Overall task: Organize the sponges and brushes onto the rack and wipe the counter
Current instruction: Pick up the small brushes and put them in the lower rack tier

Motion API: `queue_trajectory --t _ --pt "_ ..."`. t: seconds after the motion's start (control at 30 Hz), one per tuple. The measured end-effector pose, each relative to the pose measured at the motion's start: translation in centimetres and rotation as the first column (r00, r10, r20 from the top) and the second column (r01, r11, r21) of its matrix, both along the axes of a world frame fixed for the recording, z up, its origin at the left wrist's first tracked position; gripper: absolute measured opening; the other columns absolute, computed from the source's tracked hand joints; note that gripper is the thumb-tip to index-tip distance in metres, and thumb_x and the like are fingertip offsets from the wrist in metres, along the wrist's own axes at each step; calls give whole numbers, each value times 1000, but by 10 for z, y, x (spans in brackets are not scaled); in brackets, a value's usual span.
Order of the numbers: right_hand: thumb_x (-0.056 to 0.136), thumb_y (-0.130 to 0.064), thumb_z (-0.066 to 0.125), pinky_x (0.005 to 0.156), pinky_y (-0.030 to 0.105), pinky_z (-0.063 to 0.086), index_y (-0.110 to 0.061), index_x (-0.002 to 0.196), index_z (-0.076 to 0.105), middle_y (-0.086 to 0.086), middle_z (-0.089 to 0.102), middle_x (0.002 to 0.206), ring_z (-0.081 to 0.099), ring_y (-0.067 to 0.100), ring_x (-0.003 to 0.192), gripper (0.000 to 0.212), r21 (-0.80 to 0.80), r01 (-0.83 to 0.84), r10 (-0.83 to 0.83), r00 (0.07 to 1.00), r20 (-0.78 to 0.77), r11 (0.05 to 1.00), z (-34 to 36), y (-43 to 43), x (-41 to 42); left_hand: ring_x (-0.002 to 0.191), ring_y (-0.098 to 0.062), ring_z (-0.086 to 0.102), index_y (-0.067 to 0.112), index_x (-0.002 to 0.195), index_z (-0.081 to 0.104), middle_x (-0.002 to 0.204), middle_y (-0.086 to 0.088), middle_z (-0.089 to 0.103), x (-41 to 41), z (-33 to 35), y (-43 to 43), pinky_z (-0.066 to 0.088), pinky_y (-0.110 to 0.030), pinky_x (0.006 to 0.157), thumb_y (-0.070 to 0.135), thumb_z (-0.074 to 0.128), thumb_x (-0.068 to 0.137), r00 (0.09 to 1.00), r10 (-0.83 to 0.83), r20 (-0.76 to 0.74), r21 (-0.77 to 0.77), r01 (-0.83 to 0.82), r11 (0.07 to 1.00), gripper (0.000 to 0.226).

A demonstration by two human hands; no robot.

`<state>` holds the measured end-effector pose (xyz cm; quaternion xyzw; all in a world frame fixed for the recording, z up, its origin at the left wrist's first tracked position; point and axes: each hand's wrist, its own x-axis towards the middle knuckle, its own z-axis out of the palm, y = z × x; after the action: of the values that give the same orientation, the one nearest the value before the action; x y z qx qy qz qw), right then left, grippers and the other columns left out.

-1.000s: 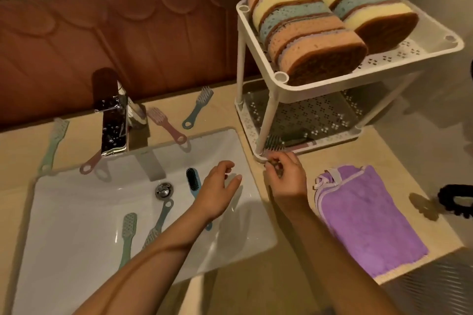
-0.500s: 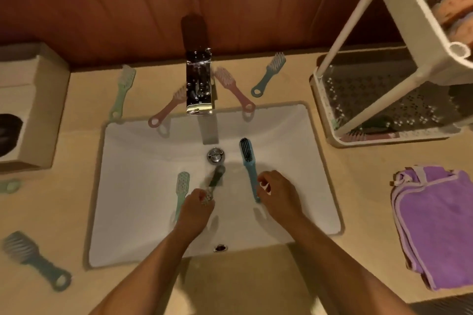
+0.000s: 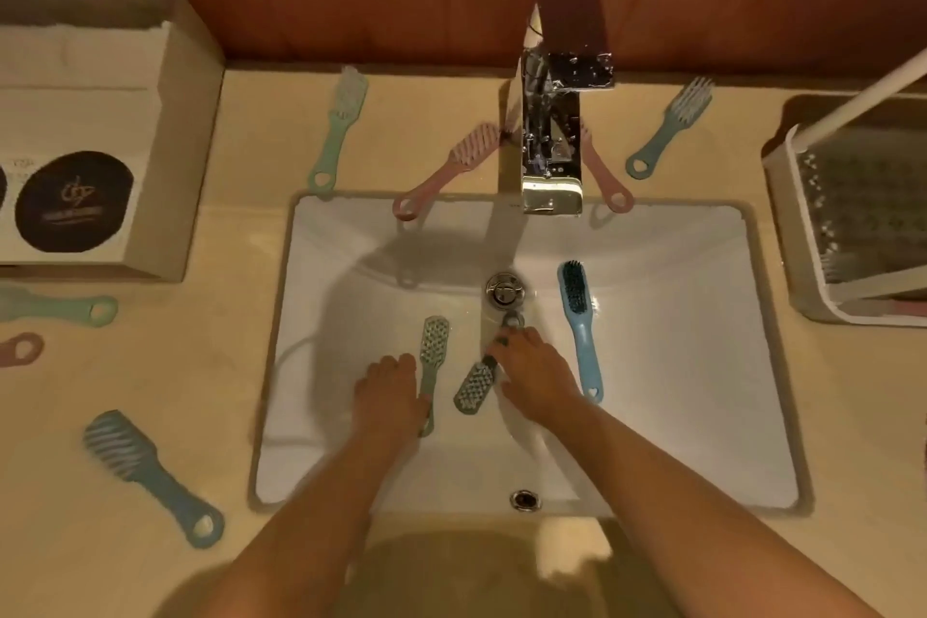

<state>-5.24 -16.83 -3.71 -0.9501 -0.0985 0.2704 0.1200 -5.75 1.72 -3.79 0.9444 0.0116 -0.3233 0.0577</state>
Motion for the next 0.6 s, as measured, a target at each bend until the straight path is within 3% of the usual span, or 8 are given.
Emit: queue_trajectory --t 0.1,0.2,0.37,0.5,0.6 --pt "80 -11 62 85 40 49 -17 118 57 11 51 129 47 30 122 39 -45 -67 68 997 21 997 -7 9 -2 106 -23 51 13 114 48 114 -5 54 -1 -2 -8 41 -32 84 41 54 88 997 -49 52 21 48 999 39" --pt "54 -12 83 62 35 54 -18 95 69 10 68 99 67 29 91 44 -119 -98 101 995 24 988 -12 13 -1 107 -23 49 14 113 48 113 -4 53 -6 -8 -11 37 -32 86 44 53 88 995 0 99 64 -7 998 39" --pt "41 -20 89 63 27 52 -24 76 69 -2 67 79 64 21 73 40 -140 -124 139 985 104 982 -19 8 -3 110 -23 47 15 115 48 116 -3 54 -10 -15 -16 33 -32 92 32 51 91 995 -12 99 158 -3 987 29" --pt "43 -23 85 72 31 50 -23 75 67 -3 64 75 61 21 74 36 -269 -129 154 985 75 955 -16 6 -13 107 -22 51 14 113 51 113 -4 57 -13 -17 -18 34 -32 91 23 51 91 996 -50 74 182 36 983 24" --pt "78 -14 63 102 41 34 -14 108 60 7 67 99 56 29 106 30 -303 -193 198 980 -16 933 -9 4 -22 105 -21 53 12 112 52 112 -4 59 -14 -16 -20 35 -31 91 22 49 92 995 -87 50 165 77 983 22"
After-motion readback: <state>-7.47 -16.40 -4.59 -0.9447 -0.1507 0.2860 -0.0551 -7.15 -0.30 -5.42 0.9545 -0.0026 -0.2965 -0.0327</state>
